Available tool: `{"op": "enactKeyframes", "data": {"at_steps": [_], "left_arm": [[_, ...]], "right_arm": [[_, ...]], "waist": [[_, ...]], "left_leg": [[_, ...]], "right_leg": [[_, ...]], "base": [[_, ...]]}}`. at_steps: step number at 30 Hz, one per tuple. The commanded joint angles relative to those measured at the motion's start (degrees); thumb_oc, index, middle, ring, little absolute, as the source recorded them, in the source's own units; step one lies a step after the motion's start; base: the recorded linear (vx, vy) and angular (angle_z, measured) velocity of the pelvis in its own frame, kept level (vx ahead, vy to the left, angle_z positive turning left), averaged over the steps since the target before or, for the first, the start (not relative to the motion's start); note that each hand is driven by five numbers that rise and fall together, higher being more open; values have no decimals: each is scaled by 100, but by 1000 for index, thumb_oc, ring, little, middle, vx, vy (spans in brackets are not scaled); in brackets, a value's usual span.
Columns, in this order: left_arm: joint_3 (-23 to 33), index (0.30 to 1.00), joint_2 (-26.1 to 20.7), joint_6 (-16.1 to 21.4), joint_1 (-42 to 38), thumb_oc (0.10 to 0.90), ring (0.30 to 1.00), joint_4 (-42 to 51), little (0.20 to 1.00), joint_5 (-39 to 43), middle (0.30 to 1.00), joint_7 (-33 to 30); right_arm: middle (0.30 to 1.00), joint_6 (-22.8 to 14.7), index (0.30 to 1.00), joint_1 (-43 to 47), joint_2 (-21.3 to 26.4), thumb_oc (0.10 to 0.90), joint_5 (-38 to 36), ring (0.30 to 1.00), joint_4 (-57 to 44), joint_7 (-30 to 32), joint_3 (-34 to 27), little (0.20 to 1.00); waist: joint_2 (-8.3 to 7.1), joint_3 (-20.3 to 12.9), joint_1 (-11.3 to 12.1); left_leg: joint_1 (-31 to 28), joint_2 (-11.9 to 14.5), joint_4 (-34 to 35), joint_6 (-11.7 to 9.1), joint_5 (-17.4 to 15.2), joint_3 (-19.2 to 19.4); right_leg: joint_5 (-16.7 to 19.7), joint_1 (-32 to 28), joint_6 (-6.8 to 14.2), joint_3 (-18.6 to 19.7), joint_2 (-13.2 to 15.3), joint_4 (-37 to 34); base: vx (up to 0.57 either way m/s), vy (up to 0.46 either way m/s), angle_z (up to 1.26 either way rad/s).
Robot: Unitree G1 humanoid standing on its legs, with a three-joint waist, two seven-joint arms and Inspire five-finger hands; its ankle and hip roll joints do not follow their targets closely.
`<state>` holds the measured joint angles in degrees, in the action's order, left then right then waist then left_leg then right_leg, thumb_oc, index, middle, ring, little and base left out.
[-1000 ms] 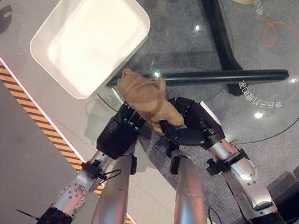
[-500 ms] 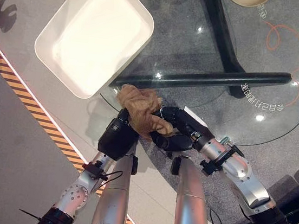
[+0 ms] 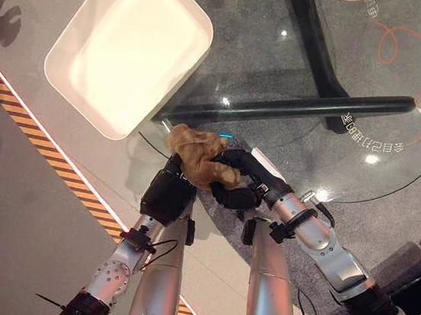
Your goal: Wipe the table with a cloth and put it in the basket.
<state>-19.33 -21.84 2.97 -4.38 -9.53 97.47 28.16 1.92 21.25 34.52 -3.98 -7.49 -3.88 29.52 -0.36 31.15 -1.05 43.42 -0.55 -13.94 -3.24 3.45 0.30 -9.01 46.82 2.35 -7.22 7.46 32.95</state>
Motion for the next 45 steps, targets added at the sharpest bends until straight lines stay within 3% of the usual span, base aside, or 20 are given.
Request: {"op": "enactKeyframes", "data": {"at_steps": [1,9,15,16,17,18,23,24,26,27,28,30,31,32,34,35,45], "left_arm": [[-235,900,183,-217,-70,800,900,963,900,-226,900,695],[-294,900,199,-343,-138,800,900,999,900,-378,900,1064],[-376,900,148,-31,-203,800,900,1037,900,-666,900,1019],[-390,592,150,77,-232,440,592,1038,540,-744,592,962],[-400,366,151,204,-257,177,366,1044,277,-799,366,911],[-414,300,140,244,-285,100,300,1060,200,-842,300,886],[-506,300,168,277,-480,100,300,1093,200,-1050,300,831],[-507,300,156,265,-608,100,300,1099,200,-1075,300,793],[-570,300,159,239,-677,100,300,1112,200,-1123,300,710],[-612,300,171,232,-590,100,300,1105,200,-1141,300,705],[-613,300,184,208,-686,100,300,1100,200,-1195,300,659],[-652,300,180,191,-582,100,300,1108,200,-1225,300,649],[-635,300,158,182,-671,100,300,1092,200,-1206,300,671],[-670,300,157,177,-578,100,300,1087,200,-1197,300,672],[-667,300,148,197,-670,100,300,1070,200,-1208,300,658],[-715,300,151,217,-573,100,300,1075,200,-1197,300,649],[-747,300,179,325,-551,100,300,1071,200,-1108,300,633]], "right_arm": [[300,-183,300,29,120,100,-124,300,-321,61,331,200],[300,-125,300,58,34,100,-205,300,-315,19,367,200],[300,-143,300,87,-3,100,-246,300,-352,-203,475,200],[300,-180,300,114,1,100,-327,300,-360,-324,500,200],[300,-227,300,125,-14,100,-383,300,-360,-438,522,200],[300,-245,300,140,-20,100,-467,300,-383,-543,533,200],[300,-309,300,304,-80,100,-862,300,-425,-1103,654,200],[300,-306,300,428,-78,100,-879,300,-423,-1131,666,200],[300,-301,300,484,-86,100,-894,300,-407,-1156,722,200],[300,-295,300,405,-105,100,-892,300,-405,-1151,757,200],[300,-270,300,512,-96,100,-888,300,-405,-1145,758,200],[300,-271,300,434,-83,100,-901,300,-409,-1138,789,200],[300,-304,300,528,-46,100,-911,300,-391,-1118,779,200],[300,-314,300,442,-50,100,-903,300,-385,-1104,807,200],[300,-324,300,530,-24,100,-863,300,-370,-1030,789,200],[300,-325,300,447,-27,100,-860,300,-368,-993,817,200],[300,-489,300,371,-116,100,-875,300,-265,-212,689,200]], "waist": [[127,-136,-24],[132,-136,-28],[146,-136,-31],[148,-136,-28],[151,-136,-25],[147,-136,-23],[118,-136,-6],[100,-136,-23],[86,-136,-25],[96,-136,-7],[81,-136,-28],[97,-136,-8],[88,-136,-27],[102,-136,-10],[91,-136,-33],[105,-136,-13],[98,-136,-28]], "left_leg": [[144,-400,-1044,455,-642,282],[126,-397,-1034,466,-654,293],[147,-391,-1040,471,-650,294],[151,-395,-1039,473,-644,289],[156,-396,-1036,475,-642,286],[155,-398,-1041,482,-645,285],[162,-412,-1078,489,-645,258],[349,-428,-1051,514,-473,282],[336,-433,-1032,517,-466,284],[165,-418,-1066,494,-631,255],[345,-431,-1041,521,-469,286],[168,-416,-1065,500,-630,261],[339,-432,-1019,522,-458,291],[163,-419,-1043,499,-620,263],[332,-440,-999,519,-452,290],[166,-430,-1038,498,-618,260],[155,-427,-1012,505,-625,284]], "right_leg": [[890,-370,-66,43,-492,-1431],[896,-345,-67,60,-492,-1399],[890,-311,-72,79,-497,-1366],[892,-307,-73,82,-501,-1367],[889,-304,-72,82,-499,-1366],[886,-303,-70,79,-499,-1356],[900,-288,-64,82,-499,-1326],[1053,-102,-92,72,-481,-1353],[1065,-112,-91,78,-487,-1373],[922,-272,-61,95,-512,-1331],[1073,-93,-87,97,-495,-1361],[929,-259,-58,114,-522,-1322],[1078,-95,-84,107,-505,-1370],[937,-263,-53,122,-526,-1338],[1092,-105,-79,109,-500,-1399],[953,-264,-51,124,-525,-1363],[963,-271,-45,134,-527,-1389]], "base": [[0,0,0],[0,0,0],[0,0,0],[0,0,0],[0,0,0],[0,0,0],[-10,-4,1],[-51,-18,3],[-1,-13,7],[3,-8,10],[59,-1,6],[1,1,2],[0,0,0],[-58,16,1],[0,0,0],[50,17,1],[5,1,0]]}}
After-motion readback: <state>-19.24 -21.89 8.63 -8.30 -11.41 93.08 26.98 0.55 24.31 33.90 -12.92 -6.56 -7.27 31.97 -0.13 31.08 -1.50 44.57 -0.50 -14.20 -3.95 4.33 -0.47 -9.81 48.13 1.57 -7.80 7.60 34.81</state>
